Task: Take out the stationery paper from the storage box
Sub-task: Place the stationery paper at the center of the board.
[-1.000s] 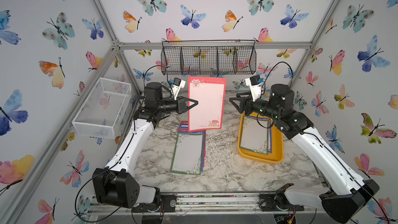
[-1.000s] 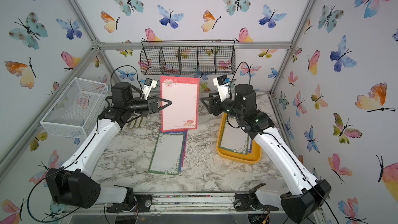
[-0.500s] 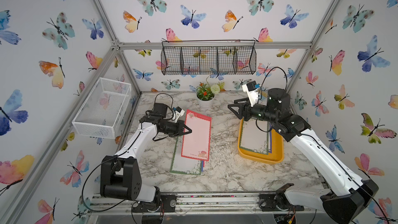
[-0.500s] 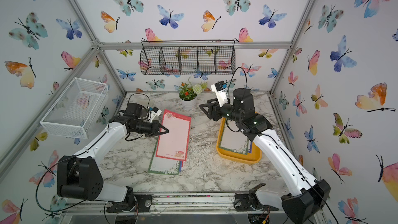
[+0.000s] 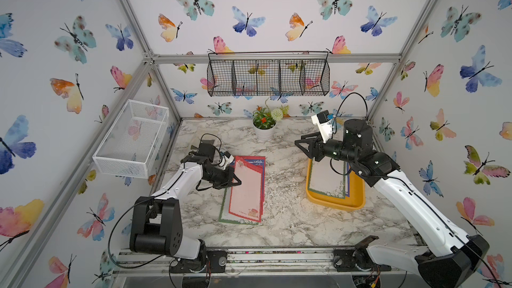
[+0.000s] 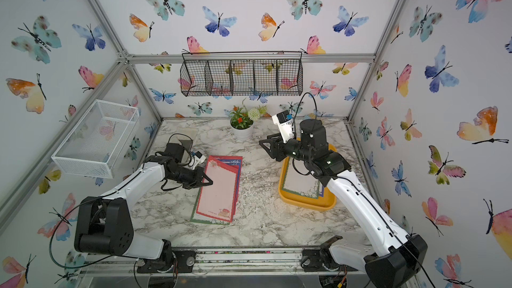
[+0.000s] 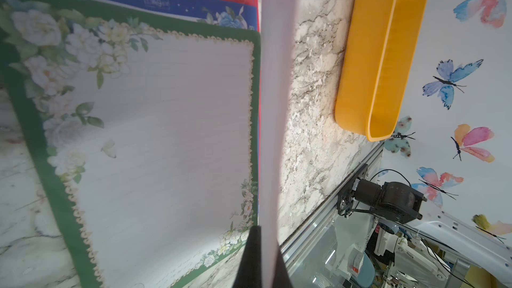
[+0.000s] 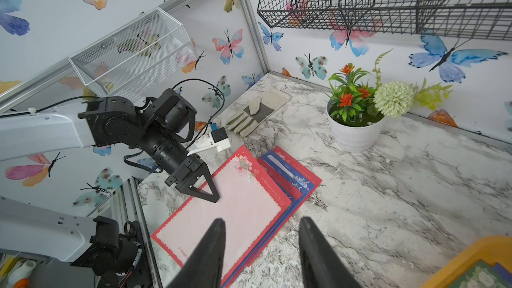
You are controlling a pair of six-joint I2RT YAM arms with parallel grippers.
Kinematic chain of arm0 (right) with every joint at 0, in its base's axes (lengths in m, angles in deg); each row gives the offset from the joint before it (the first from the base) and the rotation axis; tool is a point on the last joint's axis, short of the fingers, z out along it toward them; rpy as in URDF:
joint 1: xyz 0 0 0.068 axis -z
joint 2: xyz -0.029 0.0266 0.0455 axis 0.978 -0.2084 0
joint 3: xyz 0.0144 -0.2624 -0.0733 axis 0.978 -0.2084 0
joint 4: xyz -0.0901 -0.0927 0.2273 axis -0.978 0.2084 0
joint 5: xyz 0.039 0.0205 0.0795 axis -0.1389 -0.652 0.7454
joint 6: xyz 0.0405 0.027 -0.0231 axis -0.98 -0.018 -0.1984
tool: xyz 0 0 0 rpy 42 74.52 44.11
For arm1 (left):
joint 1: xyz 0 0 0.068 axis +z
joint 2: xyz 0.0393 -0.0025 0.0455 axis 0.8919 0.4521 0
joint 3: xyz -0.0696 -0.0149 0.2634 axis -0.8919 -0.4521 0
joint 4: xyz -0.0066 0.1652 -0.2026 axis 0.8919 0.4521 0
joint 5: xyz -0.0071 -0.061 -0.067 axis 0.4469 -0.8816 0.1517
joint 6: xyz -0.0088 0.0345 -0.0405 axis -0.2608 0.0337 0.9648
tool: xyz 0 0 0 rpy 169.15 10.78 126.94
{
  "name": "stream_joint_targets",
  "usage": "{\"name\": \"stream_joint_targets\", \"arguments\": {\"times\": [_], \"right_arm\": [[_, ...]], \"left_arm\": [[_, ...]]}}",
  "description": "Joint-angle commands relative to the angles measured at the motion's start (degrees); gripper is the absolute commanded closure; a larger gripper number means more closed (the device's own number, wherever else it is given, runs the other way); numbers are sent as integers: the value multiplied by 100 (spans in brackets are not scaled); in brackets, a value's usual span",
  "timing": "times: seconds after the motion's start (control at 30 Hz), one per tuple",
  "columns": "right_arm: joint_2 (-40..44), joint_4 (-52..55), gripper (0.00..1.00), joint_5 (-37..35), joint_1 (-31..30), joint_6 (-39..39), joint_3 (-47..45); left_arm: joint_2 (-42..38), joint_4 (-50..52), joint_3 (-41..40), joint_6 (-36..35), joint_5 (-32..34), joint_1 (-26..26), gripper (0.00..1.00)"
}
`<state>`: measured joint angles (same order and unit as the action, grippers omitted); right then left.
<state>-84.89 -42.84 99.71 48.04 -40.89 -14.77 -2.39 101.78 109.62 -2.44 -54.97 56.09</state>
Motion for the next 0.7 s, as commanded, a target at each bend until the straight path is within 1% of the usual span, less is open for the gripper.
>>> {"name": "stream_joint_targets", "arguments": {"times": [0.0,0.07,0.13,0.37,0.67], "right_arm": [[39,54,54,51,5,15,-14],[47,89,54,26,3,17,-5],[48,107,54,13,4,4,-5],[22,116,54,4,5,-40,-14],[13,230,54,-22,2,-50,-5]], "left_arm": [[74,92,-95,-83,311,85,100],[33,45,-188,-54,374,89,100],[36,25,-234,-48,284,96,100],[201,15,-209,-30,359,123,99],[544,26,-109,22,721,137,98]]}}
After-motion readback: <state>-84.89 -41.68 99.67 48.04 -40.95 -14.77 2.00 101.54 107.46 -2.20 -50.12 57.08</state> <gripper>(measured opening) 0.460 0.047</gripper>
